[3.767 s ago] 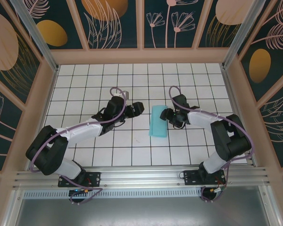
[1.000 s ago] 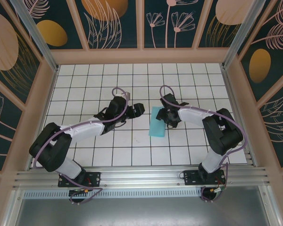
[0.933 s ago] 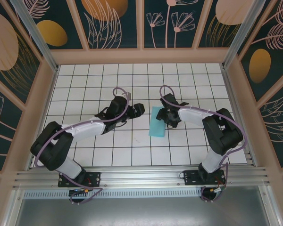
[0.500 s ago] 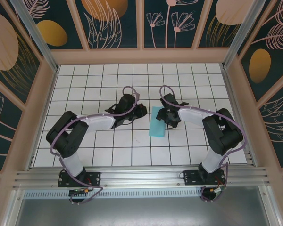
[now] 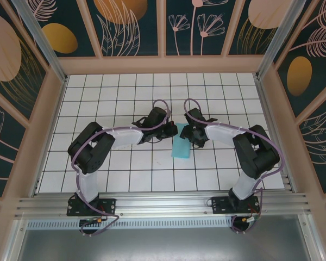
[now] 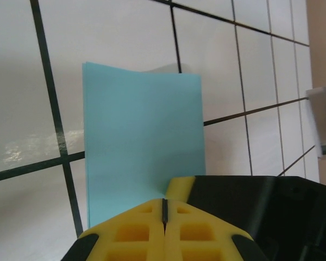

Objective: Fold a paper plane with a square sheet of paper (pick it up from the middle)
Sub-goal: Hold the square sheet of paper at the center of the table.

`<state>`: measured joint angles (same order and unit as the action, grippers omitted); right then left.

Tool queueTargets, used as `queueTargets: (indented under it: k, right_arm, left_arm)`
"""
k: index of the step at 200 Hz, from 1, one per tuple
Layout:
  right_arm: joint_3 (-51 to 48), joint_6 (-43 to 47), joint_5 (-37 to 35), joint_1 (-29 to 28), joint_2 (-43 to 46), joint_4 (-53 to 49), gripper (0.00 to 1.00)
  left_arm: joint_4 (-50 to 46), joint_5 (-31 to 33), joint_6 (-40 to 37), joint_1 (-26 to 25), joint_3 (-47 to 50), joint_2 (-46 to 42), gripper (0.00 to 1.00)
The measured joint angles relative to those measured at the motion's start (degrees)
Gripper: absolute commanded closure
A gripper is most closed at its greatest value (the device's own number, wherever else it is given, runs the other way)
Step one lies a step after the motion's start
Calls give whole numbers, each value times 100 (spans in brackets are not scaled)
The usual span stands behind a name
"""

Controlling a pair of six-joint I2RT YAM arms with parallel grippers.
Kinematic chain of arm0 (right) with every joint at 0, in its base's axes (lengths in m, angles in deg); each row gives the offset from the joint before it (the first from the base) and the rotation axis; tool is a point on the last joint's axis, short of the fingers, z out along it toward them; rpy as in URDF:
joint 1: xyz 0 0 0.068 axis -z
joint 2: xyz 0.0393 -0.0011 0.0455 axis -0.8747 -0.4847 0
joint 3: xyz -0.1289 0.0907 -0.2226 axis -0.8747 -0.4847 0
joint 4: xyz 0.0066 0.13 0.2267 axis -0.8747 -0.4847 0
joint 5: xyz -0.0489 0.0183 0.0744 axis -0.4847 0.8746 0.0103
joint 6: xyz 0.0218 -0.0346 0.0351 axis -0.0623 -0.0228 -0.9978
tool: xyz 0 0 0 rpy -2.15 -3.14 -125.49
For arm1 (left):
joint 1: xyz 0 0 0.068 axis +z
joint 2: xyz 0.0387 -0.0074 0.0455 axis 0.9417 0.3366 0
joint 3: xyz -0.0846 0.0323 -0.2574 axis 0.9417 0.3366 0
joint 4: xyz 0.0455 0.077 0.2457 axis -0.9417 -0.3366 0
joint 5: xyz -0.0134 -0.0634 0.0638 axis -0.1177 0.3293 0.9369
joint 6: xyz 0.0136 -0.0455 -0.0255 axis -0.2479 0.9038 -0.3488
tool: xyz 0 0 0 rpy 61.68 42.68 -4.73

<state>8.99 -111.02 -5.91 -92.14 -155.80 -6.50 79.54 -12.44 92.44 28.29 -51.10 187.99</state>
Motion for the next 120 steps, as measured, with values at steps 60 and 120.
queueTargets:
  k: [60, 120]
  right_arm:
    - [4, 0, 0, 0, -2, -4, 27]
    - [26, 0, 0, 0, -24, -26, 27]
  left_arm:
    - [-444, 39, -2, -74, -212, 199, 100]
    - [-555, 20, 42, -85, -308, 450, 100]
